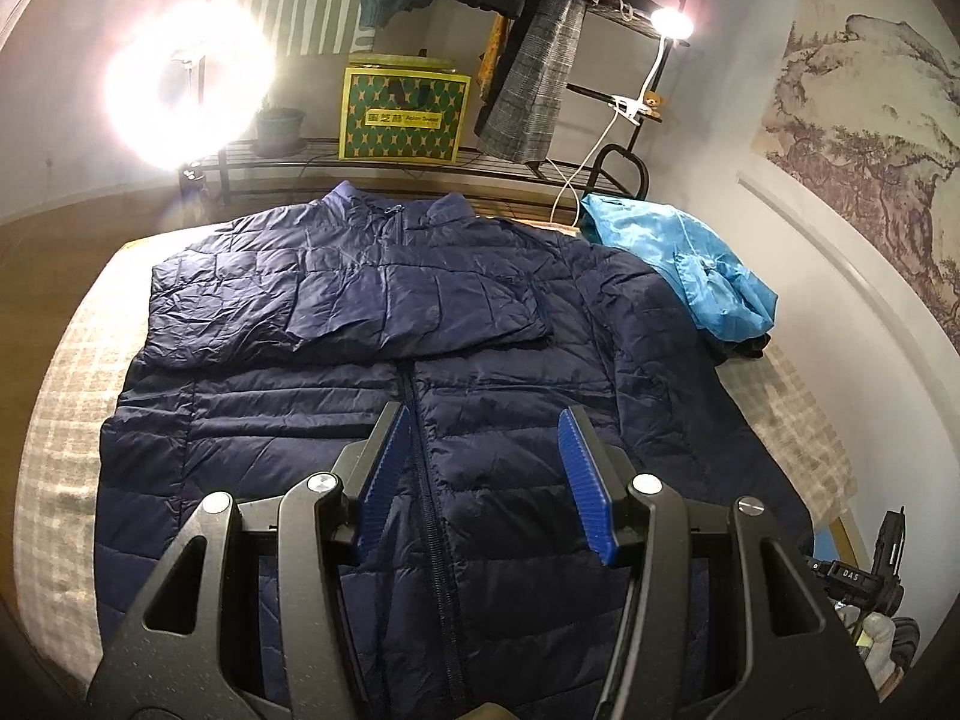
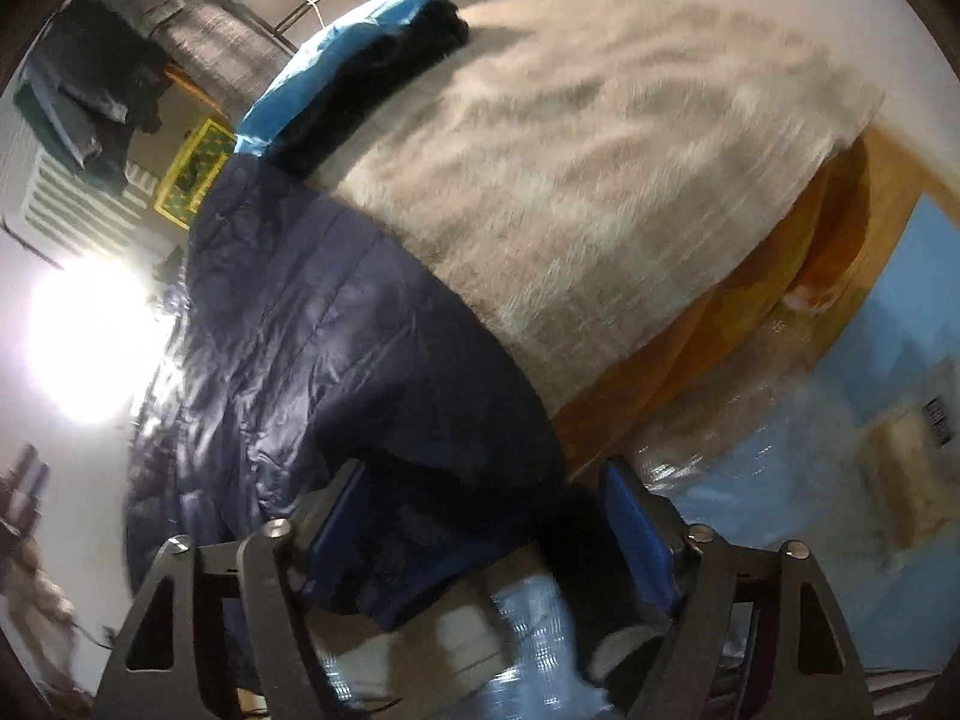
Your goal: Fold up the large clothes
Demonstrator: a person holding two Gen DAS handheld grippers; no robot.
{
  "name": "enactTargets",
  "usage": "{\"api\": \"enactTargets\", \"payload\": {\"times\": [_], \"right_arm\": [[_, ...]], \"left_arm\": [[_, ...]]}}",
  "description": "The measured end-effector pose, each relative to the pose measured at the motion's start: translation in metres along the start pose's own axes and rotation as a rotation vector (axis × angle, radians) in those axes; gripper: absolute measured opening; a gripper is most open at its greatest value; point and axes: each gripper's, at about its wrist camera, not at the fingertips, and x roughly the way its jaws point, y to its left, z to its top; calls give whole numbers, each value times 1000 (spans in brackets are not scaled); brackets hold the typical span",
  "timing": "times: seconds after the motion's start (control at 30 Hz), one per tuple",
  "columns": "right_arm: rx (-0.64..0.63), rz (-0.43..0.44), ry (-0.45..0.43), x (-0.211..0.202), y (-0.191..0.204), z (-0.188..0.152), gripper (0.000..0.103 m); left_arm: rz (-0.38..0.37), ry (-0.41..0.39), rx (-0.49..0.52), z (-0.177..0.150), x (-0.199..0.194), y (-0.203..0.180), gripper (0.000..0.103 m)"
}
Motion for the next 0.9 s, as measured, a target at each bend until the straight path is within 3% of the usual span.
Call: {"api": "enactTargets", "payload": {"times": [0.03,0.1,0.17,0.5,0.7,0.9], "right_arm": [[10,25,10,0,-1,0,61],[20,65,49,-2,-1,-1,19],[18,55,47,-12,1,-1,10],[-183,107,-83,-63,75,18,5],[-289,196,-86,-63,144,37,4],[-426,282,-40,-34,240,48,4]], "left_arm": [[6,0,-7,0,0,2,53],[11,-2,-18,1,-1,5,53],[14,-7,-23,2,-3,8,53],[-20,-12,-17,4,-4,5,53],[-33,-22,-57,7,-8,18,53],[-86,0,-174,13,-7,52,53]]}}
